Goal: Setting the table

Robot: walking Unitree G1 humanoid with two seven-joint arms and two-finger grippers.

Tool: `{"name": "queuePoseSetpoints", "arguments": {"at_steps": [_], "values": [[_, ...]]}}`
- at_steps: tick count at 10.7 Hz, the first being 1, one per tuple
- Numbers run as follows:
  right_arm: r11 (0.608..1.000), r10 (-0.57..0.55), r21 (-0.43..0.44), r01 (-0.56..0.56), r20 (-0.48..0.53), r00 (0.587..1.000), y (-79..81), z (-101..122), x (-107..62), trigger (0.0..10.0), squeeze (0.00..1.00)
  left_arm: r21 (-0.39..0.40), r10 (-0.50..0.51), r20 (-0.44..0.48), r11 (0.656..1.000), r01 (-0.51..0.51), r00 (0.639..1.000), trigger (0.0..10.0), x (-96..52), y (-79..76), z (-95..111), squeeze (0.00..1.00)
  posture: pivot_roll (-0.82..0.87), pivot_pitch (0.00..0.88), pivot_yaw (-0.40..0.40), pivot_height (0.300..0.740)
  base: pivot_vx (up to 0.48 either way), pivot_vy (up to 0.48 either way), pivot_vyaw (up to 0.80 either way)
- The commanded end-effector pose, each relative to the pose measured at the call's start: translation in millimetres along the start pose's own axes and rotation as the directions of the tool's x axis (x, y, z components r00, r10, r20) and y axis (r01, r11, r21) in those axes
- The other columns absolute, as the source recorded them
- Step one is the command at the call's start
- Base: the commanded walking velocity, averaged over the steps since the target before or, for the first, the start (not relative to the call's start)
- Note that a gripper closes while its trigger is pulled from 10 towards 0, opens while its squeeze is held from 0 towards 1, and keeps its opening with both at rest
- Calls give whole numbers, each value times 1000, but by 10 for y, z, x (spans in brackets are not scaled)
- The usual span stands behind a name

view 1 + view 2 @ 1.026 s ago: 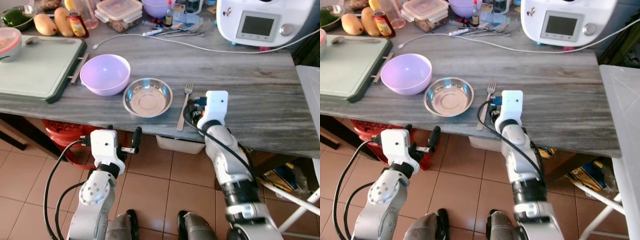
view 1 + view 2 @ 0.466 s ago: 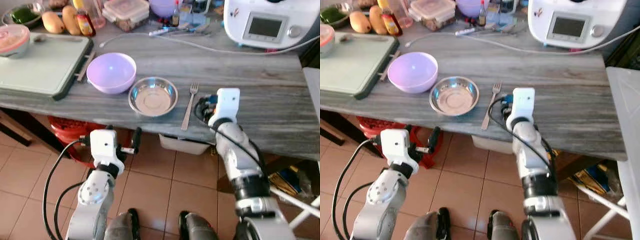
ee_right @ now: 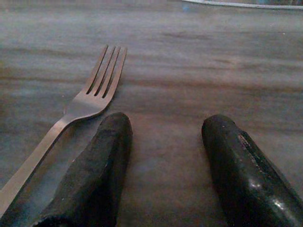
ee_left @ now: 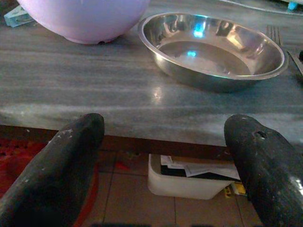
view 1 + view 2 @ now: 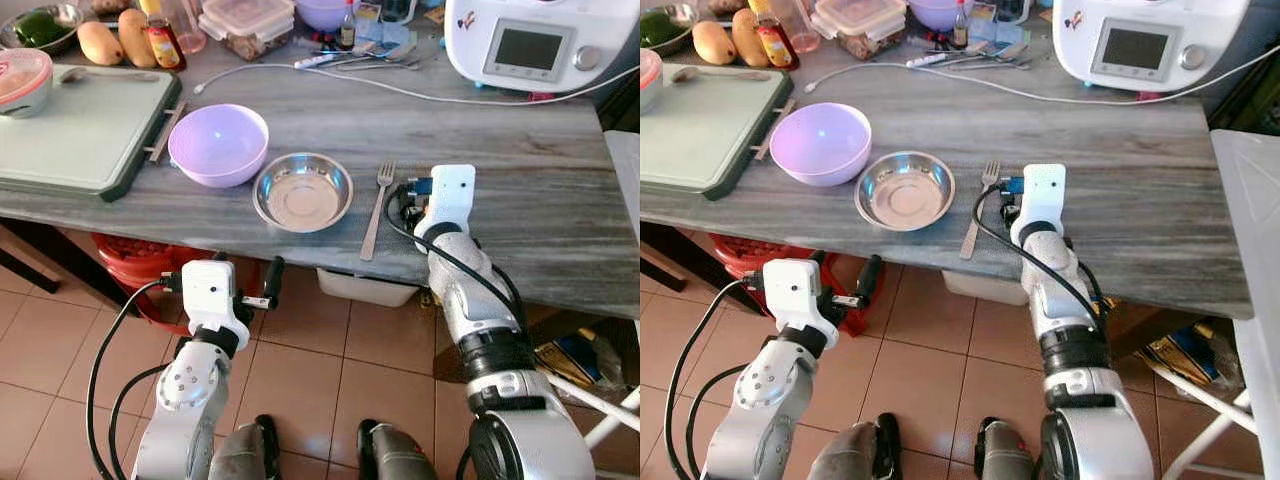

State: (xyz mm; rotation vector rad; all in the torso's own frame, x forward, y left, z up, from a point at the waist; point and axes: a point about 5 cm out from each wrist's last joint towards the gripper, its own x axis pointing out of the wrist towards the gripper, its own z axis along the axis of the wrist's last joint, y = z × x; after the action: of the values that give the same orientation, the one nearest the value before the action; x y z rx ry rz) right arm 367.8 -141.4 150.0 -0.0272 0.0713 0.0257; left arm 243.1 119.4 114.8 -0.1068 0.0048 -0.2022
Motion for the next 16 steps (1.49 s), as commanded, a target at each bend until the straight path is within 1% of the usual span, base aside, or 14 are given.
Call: {"name": "queuePoseSetpoints", "arguments": {"at_steps": [1, 4, 7, 9, 10, 11, 13, 14, 15, 16], "values": [[999, 31, 13, -31, -15, 999, 82, -29, 11, 10000, 0, 3, 4, -4, 1000, -4, 1000, 10000, -31, 11, 5, 0, 6, 248, 51, 740, 0, 0, 0], [998, 65, 14, -65, 5, 998, 145, -3, 38, 10000, 0, 0, 3, -5, 1000, -3, 1000, 10000, -25, 5, 3, 0, 6, 247, 50, 740, 0, 0, 0], [997, 72, 15, -72, 9, 997, 165, -4, 44, 10000, 0, 0, 5, -4, 1000, -5, 1000, 10000, -24, 3, 5, 0, 8, 248, 48, 740, 0, 0, 0], [998, 55, 13, -55, 21, 998, 121, 13, 29, 10000, 0, 1, 8, -2, 1000, -8, 1000, 10000, -26, 8, 7, 0, 8, 246, 46, 740, 0, 0, 0], [1000, 25, -3, -25, 55, 998, 47, 60, -7, 10000, 0, 2, 10, 1, 1000, -10, 1000, 10000, -24, 11, 11, 0, 7, 242, 44, 740, 0, 0, 0], [1000, -18, -12, 19, 102, 995, -72, 129, -89, 10000, 0, 1, 14, 4, 1000, -14, 1000, 10000, -22, 14, 14, 0, 3, 237, 42, 740, 0, 0, 0], [996, -78, -29, 85, 188, 979, -240, 267, -274, 10000, 0, 0, 19, 11, 1000, -19, 1000, 10000, -12, 33, 20, 0, -6, 221, 43, 740, 0, 0, 0], [994, -85, -44, 97, 224, 971, -270, 327, -328, 10000, 0, -1, 22, 15, 1000, -22, 1000, 10000, -10, 42, 27, 0, -8, 216, 44, 740, 0, 0, 0], [993, -40, -90, 73, 323, 946, -276, 439, -501, 10000, 0, -8, 48, 32, 999, -47, 998, 10000, -22, 87, 52, 0, -15, 188, 43, 740, 0, 0, 0], [983, -42, -151, 100, 345, 938, -308, 408, -609, 10000, 0, -5, 70, 33, 998, -70, 997, 10000, -40, 118, 54, 0, -15, 170, 39, 740, 0, 0, 0]]}}
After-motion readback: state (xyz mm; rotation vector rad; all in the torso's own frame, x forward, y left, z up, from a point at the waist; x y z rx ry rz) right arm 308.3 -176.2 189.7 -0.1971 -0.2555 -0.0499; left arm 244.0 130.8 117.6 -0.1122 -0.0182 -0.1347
